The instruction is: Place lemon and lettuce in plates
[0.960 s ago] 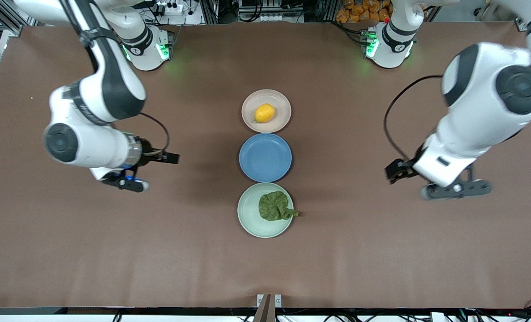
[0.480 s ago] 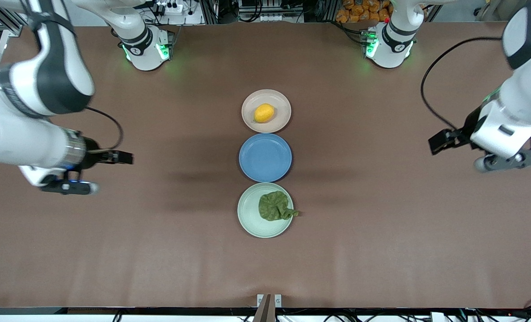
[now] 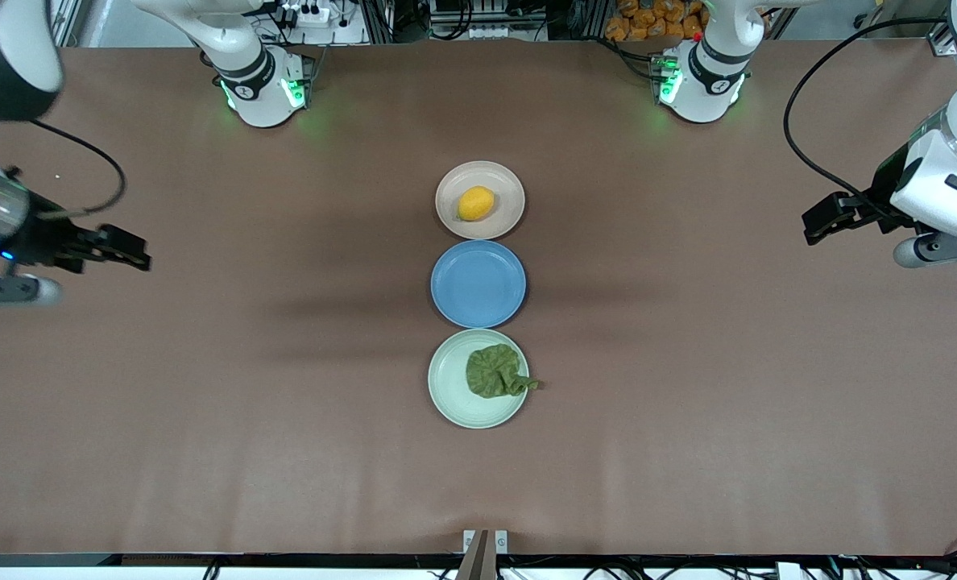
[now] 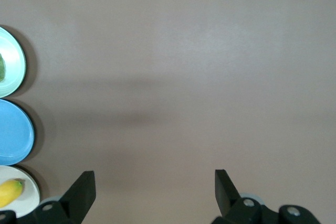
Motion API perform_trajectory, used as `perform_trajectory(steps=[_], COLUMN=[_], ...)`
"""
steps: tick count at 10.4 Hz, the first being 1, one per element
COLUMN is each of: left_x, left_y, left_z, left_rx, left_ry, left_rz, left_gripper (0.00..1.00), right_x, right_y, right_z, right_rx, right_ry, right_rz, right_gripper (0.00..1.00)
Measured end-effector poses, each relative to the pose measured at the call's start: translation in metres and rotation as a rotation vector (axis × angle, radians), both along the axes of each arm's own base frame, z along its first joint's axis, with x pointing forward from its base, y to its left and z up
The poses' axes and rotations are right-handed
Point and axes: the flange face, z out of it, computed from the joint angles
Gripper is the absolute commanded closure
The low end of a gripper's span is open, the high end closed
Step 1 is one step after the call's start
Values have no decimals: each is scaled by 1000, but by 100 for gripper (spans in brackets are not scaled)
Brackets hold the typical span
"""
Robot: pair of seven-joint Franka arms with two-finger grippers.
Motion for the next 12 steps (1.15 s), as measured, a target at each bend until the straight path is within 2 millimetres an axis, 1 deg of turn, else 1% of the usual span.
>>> perform_trajectory(steps=[1,3,4,7,8,10,12], left_x=[0,-2,-3,-6,-6,-5,-4], left_y=[4,20,24,22,21,31,48], left_z=[2,7,10,13,12,9,8], left_rx=[-1,-4,-5,-24,-46,-57,-57], left_ry=[-3,-7,-9,-12,-6,3,8], left_rz=[8,34,41,40,42,39,30], left_gripper=[0,0,0,0,0,0,0], right_x=[-6,-16,-18,-25,-27,-33,-35], right_y=[-7,-12,-14,-14,-14,-14,-14], right_z=[9,22,23,9,10,18,17], right_rx=[-1,-10,-12,-15,-16,-17,-18], right_ry=[-14,-36,-55,-92,-95,-108,-108], right_rz=[-2,-7,-11,-12,-11,-6,-3], right_gripper=[0,0,0,0,0,0,0])
